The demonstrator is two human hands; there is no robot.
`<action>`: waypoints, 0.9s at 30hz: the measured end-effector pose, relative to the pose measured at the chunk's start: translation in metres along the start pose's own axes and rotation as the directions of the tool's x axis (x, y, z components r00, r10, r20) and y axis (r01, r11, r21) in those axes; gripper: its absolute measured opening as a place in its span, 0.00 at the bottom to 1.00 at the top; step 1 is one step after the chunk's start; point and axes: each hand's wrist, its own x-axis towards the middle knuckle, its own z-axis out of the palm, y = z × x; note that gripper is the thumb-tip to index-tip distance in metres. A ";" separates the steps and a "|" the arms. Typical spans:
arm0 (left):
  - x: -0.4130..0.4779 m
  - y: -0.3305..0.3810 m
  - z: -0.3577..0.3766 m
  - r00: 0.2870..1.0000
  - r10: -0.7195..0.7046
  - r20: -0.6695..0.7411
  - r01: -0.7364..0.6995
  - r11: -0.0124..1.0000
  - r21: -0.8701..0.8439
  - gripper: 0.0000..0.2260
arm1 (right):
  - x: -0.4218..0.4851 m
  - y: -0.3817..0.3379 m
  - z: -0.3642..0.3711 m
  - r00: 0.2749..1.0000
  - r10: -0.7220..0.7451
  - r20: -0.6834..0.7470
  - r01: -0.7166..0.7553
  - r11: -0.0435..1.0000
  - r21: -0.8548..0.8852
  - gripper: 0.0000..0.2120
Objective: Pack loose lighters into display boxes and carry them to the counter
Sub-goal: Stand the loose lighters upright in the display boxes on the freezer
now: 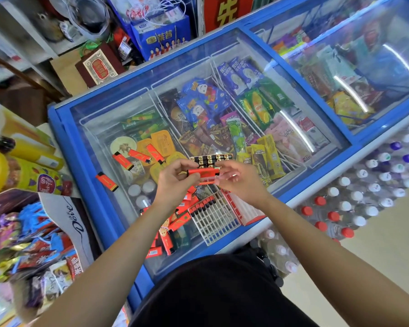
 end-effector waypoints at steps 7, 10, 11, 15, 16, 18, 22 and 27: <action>0.005 -0.020 0.010 0.988 0.139 0.069 -0.152 0.956 0.252 0.08 | -0.008 0.003 0.001 0.990 0.044 -0.137 -0.020 0.986 0.168 0.11; 0.013 -0.036 0.007 0.958 0.273 0.088 -0.274 0.783 0.558 0.14 | -0.006 0.008 -0.009 0.981 0.015 -0.191 -0.014 1.000 0.006 0.11; 0.015 -0.039 0.006 0.957 0.263 0.126 -0.282 0.728 0.625 0.17 | -0.004 0.010 -0.014 0.980 0.007 -0.200 -0.016 0.999 -0.044 0.12; 0.014 -0.045 0.006 0.965 0.149 0.215 -0.260 0.628 0.733 0.23 | 0.005 0.019 -0.030 0.978 0.009 -0.208 -0.047 0.983 -0.178 0.09; 0.012 -0.046 0.005 0.966 0.135 0.220 -0.255 0.626 0.737 0.24 | 0.007 0.020 -0.032 0.978 0.008 -0.210 -0.051 0.977 -0.205 0.09; 0.011 -0.049 0.004 0.966 0.131 0.221 -0.254 0.625 0.738 0.25 | 0.013 0.022 -0.034 0.978 -0.007 -0.211 -0.049 0.965 -0.259 0.08; 0.011 -0.050 0.003 0.967 0.130 0.218 -0.249 0.644 0.723 0.26 | 0.025 0.022 -0.029 0.979 -0.049 -0.196 -0.023 0.936 -0.351 0.08; 0.012 -0.055 0.003 0.969 0.104 0.226 -0.236 0.677 0.698 0.27 | 0.036 0.026 -0.025 0.979 -0.160 -0.123 0.072 0.845 -0.530 0.10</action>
